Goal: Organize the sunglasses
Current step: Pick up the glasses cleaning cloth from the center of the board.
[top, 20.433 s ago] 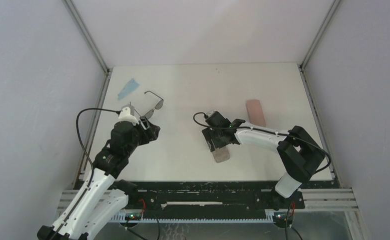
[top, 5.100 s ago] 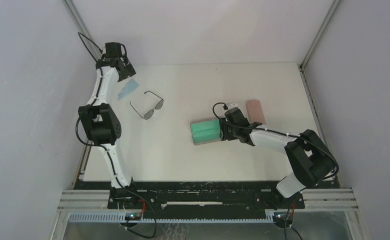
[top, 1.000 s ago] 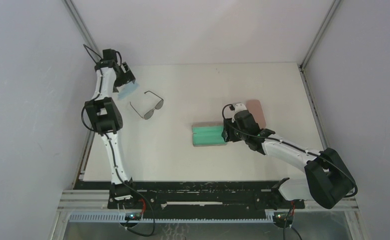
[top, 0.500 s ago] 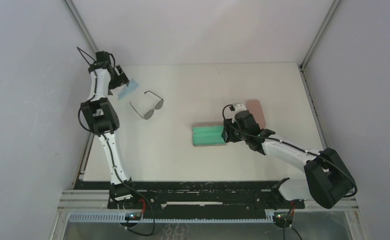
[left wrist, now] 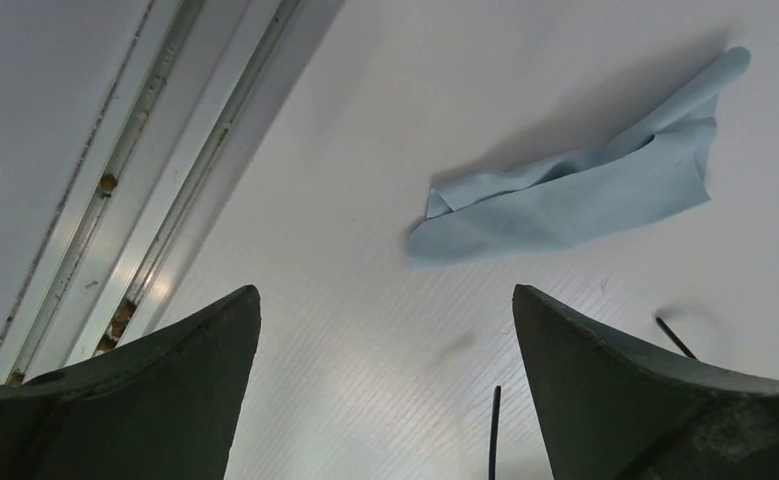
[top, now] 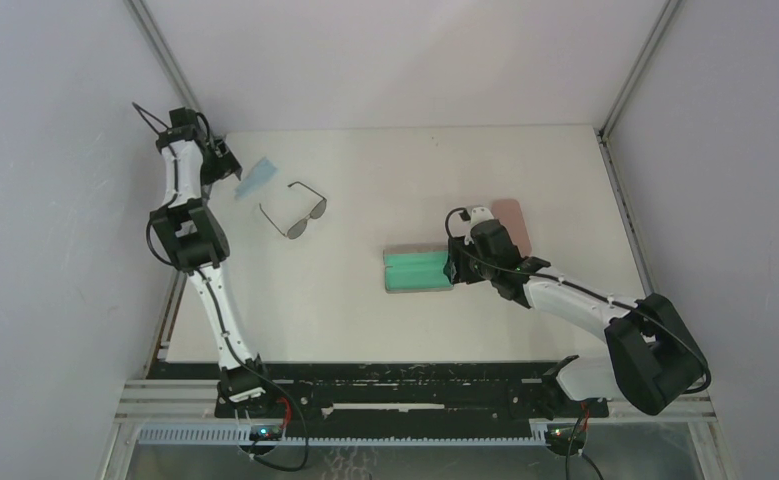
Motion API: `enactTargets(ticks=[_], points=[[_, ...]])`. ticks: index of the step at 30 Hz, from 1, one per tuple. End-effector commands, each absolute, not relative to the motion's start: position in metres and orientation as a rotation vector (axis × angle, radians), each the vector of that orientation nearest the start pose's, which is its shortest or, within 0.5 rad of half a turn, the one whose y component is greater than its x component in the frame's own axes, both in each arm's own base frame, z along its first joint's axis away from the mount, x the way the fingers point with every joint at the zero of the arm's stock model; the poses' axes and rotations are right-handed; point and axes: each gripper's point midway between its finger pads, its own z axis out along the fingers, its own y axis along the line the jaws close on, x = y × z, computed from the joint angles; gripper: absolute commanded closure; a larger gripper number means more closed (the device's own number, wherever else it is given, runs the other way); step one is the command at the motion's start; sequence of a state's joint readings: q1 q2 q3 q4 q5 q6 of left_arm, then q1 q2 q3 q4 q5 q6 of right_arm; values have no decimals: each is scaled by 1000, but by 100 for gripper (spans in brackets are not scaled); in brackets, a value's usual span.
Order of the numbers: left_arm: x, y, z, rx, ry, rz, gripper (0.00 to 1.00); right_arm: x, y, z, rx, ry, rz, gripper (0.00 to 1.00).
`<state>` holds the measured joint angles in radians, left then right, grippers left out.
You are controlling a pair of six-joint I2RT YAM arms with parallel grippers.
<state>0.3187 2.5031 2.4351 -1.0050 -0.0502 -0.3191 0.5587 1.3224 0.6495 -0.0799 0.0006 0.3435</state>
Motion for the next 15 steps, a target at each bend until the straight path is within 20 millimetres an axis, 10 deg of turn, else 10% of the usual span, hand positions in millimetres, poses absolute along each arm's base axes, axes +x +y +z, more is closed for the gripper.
enactTargets(ticks=[1,11,15], points=[[538,170,83,-796,2523,13,0,290,196,72,-276,2307,465,49],[546,135,77,-693,2557,-239,20,293,195,72,-277,2306,464,49],[555,136,98,-624,2489,-164,0,292,195,71,-279,2313,474,49]])
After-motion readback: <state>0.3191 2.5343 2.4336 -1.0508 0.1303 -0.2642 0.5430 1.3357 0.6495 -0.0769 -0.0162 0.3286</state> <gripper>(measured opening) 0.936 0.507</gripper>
